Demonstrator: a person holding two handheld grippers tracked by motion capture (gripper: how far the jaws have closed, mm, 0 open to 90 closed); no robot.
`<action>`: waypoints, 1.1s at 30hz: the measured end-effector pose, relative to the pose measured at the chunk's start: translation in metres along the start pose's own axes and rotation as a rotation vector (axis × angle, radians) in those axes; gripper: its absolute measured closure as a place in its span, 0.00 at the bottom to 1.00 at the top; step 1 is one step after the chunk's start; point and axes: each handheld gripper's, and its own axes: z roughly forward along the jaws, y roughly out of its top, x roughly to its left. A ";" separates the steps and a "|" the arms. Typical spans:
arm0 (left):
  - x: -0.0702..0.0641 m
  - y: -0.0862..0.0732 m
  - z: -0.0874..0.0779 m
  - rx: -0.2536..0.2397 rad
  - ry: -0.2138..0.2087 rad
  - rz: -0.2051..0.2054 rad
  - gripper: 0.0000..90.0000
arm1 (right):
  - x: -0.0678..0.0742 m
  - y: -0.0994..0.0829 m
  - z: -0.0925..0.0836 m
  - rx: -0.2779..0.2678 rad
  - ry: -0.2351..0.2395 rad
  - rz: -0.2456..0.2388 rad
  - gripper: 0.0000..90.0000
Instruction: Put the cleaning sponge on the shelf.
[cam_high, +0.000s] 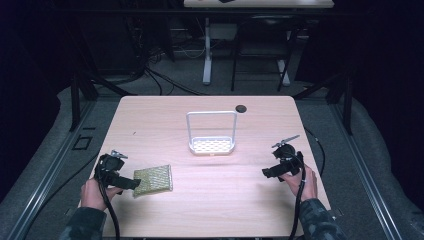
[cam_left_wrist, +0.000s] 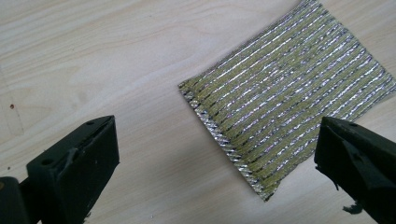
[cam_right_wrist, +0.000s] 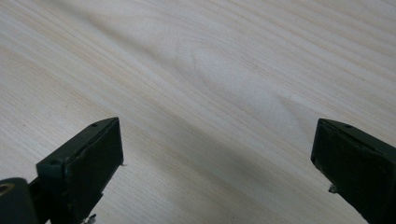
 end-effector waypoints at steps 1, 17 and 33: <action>-0.001 0.001 0.000 -0.003 -0.004 -0.004 0.00 | 0.000 0.000 0.000 -0.001 0.004 0.000 0.02; -0.029 0.020 0.006 -0.017 -0.069 0.071 0.00 | 0.004 0.003 0.001 0.000 0.014 -0.012 0.03; -0.048 0.037 0.025 0.022 -0.115 0.160 0.00 | 0.006 0.005 0.004 0.005 0.030 -0.022 0.04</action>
